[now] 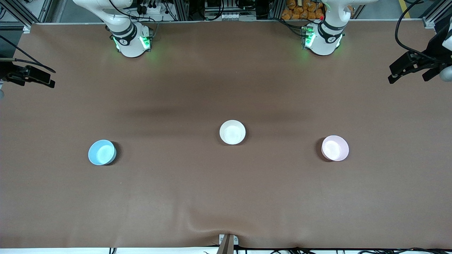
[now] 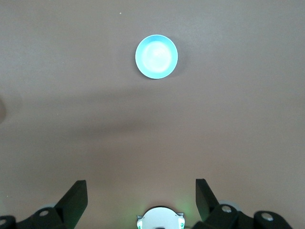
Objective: Stack pink and blue bowls on white bowl
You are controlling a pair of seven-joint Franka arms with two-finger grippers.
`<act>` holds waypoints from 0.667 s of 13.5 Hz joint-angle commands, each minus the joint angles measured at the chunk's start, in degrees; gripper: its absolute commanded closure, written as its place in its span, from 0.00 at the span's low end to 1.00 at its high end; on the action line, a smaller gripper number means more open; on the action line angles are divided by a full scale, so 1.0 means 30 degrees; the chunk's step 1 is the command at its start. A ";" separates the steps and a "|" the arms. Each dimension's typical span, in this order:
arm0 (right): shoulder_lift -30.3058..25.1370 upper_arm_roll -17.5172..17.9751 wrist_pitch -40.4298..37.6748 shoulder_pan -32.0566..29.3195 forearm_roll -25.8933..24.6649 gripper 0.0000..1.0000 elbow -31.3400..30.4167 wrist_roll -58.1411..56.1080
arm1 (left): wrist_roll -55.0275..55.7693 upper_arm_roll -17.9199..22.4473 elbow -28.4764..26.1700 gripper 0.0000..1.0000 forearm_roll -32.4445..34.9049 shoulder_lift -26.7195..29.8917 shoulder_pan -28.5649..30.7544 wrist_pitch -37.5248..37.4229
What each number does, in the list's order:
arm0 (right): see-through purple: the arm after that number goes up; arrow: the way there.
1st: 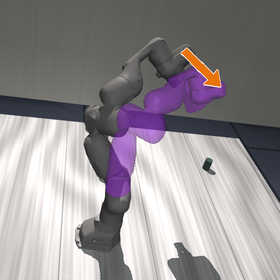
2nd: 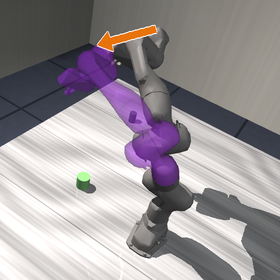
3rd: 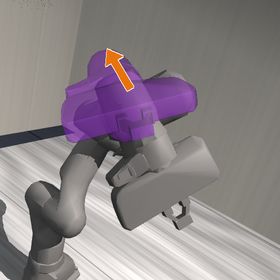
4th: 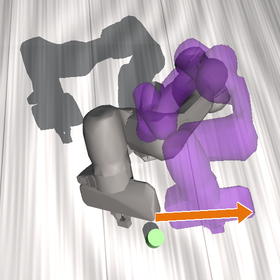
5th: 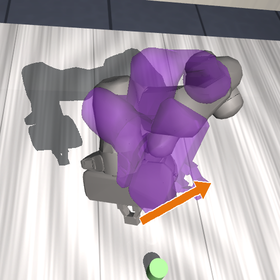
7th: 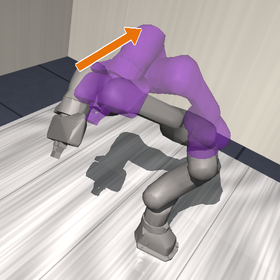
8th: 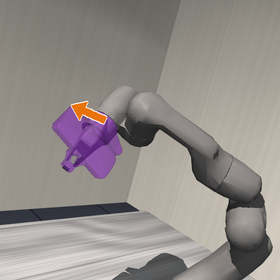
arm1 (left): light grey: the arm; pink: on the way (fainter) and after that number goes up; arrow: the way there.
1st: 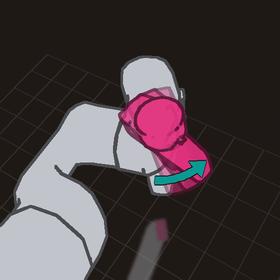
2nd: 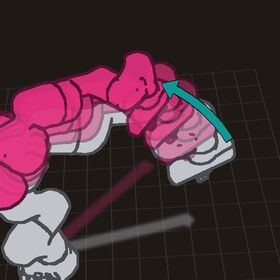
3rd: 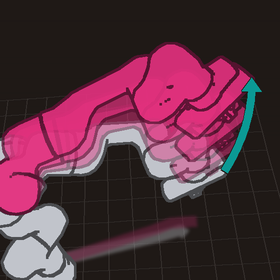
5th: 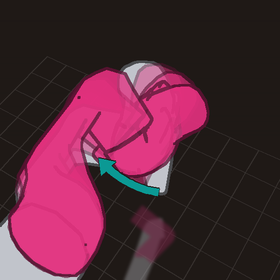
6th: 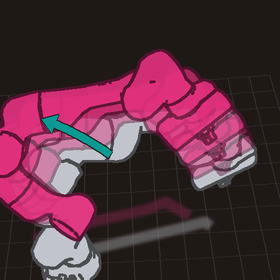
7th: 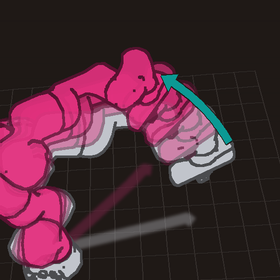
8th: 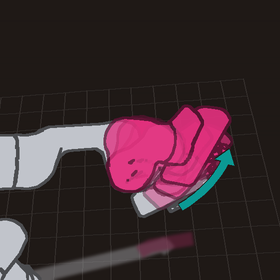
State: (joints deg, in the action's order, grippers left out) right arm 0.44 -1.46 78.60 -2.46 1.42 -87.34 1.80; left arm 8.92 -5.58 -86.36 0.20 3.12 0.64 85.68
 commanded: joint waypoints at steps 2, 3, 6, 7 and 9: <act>-0.0293 0.0047 -0.0007 -0.0145 0.0201 0.00 -0.0155 0.0015 | -0.0367 0.0044 0.0224 0.00 -0.0038 0.0101 0.0020 -0.0319; -0.0293 0.0047 -0.0007 -0.0174 0.0201 0.00 -0.0155 0.0015 | -0.0396 0.0044 0.0224 0.00 -0.0038 0.0101 0.0020 -0.0319; -0.0293 0.0047 -0.0007 -0.0145 0.0201 0.00 -0.0155 0.0015 | -0.0426 0.0073 0.0194 0.00 -0.0126 0.0101 0.0049 -0.0348; -0.0293 0.0047 -0.0007 -0.0145 0.0201 0.00 -0.0155 0.0015 | -0.0426 0.0073 0.0165 0.00 -0.0126 0.0101 0.0049 -0.0348; -0.0293 0.0047 -0.0007 -0.0145 0.0201 0.00 -0.0155 0.0015 | -0.0745 0.0073 0.0107 0.00 -0.0126 0.0101 0.0049 -0.0522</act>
State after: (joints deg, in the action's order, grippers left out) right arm 0.44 -1.46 78.60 -2.47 1.42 -87.34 1.80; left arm 8.77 -5.58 -86.37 0.20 3.12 0.65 85.42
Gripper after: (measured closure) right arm 0.000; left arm 0.000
